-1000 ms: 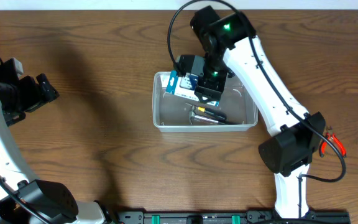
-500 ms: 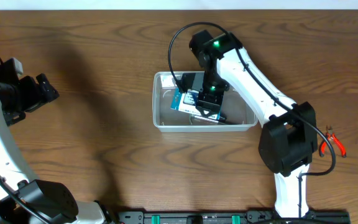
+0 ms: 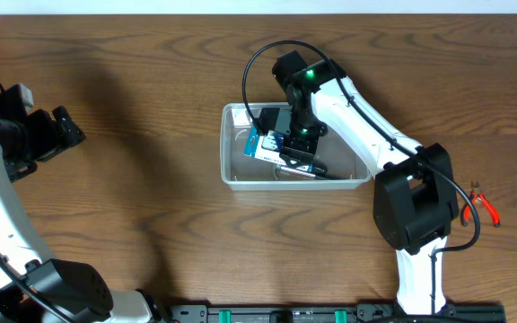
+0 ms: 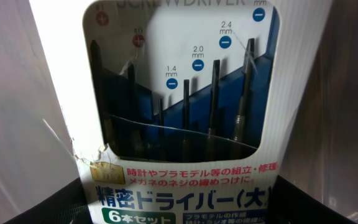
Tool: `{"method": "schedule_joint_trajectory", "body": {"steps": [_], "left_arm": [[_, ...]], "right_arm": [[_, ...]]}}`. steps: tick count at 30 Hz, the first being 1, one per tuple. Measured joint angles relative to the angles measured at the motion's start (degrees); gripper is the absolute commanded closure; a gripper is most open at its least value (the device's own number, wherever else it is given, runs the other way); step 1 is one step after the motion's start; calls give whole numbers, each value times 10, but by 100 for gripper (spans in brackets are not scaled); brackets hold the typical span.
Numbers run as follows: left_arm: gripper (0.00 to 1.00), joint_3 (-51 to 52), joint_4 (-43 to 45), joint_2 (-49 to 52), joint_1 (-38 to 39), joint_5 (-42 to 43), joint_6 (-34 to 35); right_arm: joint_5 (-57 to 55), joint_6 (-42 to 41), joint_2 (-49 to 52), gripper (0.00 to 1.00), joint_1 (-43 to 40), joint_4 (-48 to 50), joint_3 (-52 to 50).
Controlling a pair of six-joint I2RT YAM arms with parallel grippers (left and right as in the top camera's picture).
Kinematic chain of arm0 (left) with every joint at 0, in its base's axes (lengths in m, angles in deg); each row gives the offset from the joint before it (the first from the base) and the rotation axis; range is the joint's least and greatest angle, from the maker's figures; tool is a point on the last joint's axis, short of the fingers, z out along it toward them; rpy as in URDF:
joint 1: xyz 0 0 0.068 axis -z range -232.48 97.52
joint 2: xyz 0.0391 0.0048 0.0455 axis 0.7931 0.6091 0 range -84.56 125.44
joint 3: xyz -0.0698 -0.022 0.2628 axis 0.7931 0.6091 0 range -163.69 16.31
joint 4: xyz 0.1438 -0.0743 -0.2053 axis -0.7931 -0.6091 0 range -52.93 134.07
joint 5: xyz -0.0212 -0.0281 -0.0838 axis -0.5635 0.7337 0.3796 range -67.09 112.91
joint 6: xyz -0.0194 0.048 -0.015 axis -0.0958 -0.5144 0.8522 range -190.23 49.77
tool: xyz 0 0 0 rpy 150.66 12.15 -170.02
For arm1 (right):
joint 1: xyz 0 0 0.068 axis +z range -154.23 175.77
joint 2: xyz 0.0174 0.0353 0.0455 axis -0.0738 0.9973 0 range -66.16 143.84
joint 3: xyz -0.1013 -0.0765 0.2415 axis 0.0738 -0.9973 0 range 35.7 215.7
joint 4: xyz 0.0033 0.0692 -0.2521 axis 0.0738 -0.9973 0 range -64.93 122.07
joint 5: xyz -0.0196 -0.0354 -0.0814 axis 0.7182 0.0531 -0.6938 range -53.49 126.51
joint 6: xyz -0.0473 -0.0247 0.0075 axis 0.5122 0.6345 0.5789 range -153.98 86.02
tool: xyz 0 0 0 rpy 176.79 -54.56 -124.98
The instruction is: Pack container
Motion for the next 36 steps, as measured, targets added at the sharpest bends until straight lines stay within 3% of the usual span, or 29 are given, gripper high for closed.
{"method": "schedule_joint_trajectory", "body": {"steps": [14,36], "left_arm": [[2,0,0,0,0,0,0],[2,0,0,0,0,0,0]], "right_arm": [[15,0,0,48,0,5,0],[20,-8,14,51,0,12,0]]}}
